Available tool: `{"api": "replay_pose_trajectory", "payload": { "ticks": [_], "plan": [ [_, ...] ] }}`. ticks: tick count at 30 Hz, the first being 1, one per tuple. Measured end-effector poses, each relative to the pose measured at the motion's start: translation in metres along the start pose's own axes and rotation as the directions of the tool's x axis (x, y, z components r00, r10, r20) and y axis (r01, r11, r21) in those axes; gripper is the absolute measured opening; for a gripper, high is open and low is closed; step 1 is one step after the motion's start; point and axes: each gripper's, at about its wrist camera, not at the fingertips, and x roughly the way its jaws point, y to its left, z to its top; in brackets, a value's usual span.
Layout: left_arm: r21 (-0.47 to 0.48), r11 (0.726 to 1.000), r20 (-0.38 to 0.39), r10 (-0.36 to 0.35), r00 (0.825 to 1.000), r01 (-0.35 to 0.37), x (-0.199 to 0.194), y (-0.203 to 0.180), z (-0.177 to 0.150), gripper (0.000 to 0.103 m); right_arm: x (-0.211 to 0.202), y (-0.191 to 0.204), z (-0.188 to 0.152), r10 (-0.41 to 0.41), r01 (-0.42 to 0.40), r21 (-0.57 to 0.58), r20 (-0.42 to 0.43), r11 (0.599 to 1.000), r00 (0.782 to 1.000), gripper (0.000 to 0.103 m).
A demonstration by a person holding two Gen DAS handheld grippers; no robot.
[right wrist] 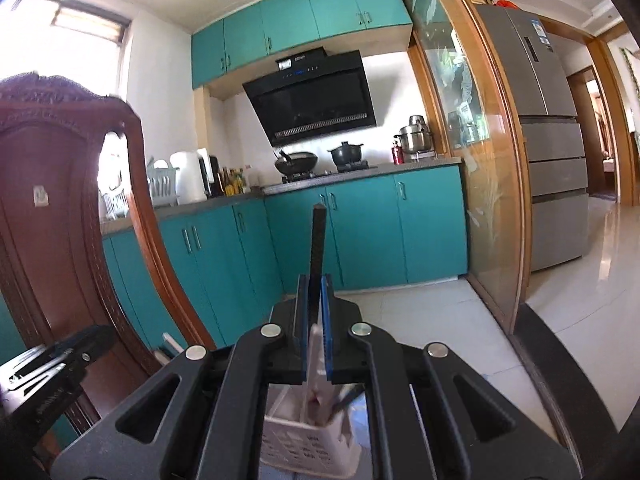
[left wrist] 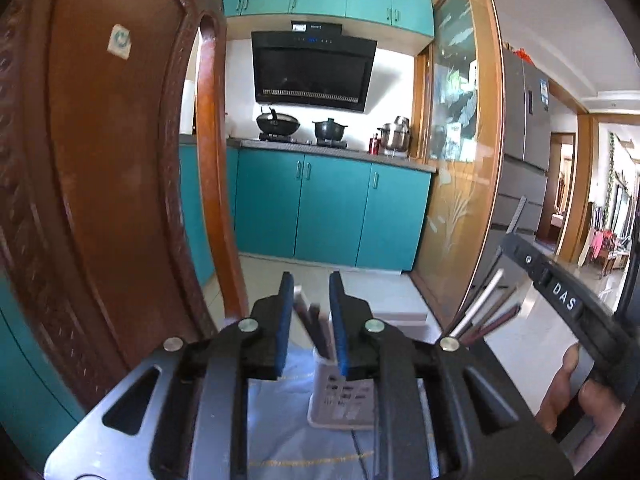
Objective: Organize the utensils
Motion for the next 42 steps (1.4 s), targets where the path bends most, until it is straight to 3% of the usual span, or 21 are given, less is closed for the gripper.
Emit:
{"api": "replay_pose_trajectory", "payload": {
  "ticks": [3, 5, 9, 15, 17, 19, 23, 26, 32, 42],
  "plan": [
    [0.010, 1.000, -0.016, 0.005, 1.000, -0.005, -0.005, 0.003, -0.009, 0.024, -0.009, -0.003, -0.006, -0.021, 0.021, -0.004, -0.005, 1.000, 1.000, 0.020],
    [0.015, 1.000, -0.022, 0.006, 1.000, -0.006, -0.011, 0.005, -0.014, 0.027, -0.019, -0.007, -0.008, -0.021, 0.021, 0.004, 0.001, 1.000, 1.000, 0.038],
    [0.033, 0.999, -0.022, 0.014, 1.000, -0.013, -0.023, 0.006, -0.023, 0.035, -0.051, -0.015, -0.019, -0.003, 0.003, 0.020, 0.012, 1.000, 1.000, 0.055],
    [0.041, 0.999, -0.017, -0.006, 1.000, 0.007, -0.048, 0.009, -0.044, 0.066, -0.099, -0.013, -0.063, 0.000, -0.002, -0.044, -0.049, 0.999, 0.999, 0.082],
    [0.059, 0.998, -0.017, -0.010, 1.000, 0.011, -0.056, 0.006, -0.051, 0.073, -0.115, -0.008, -0.075, -0.012, 0.008, -0.086, -0.046, 0.996, 0.999, 0.095],
    [0.079, 0.997, -0.013, -0.007, 1.000, 0.008, -0.066, 0.004, -0.061, 0.082, -0.131, -0.004, -0.085, -0.024, 0.020, -0.121, -0.026, 0.992, 0.999, 0.100],
    [0.110, 0.994, 0.004, 0.016, 1.000, -0.016, -0.087, 0.002, -0.078, 0.092, -0.155, 0.007, -0.096, -0.086, 0.094, -0.180, 0.052, 0.979, 0.995, 0.100],
    [0.121, 0.993, 0.031, 0.013, 0.999, -0.017, -0.102, 0.001, -0.089, 0.098, -0.167, 0.016, -0.099, -0.076, 0.098, -0.219, 0.108, 0.971, 0.991, 0.100],
    [0.163, 0.984, 0.133, 0.055, 0.990, -0.077, -0.123, -0.003, -0.094, 0.099, -0.181, 0.020, -0.104, -0.079, 0.106, -0.210, 0.131, 0.972, 0.988, 0.100],
    [0.129, 0.990, 0.150, 0.042, 0.988, -0.061, -0.134, 0.003, -0.091, 0.100, -0.180, 0.018, -0.109, -0.080, 0.101, -0.202, 0.106, 0.974, 0.991, 0.100]
  ]
}}
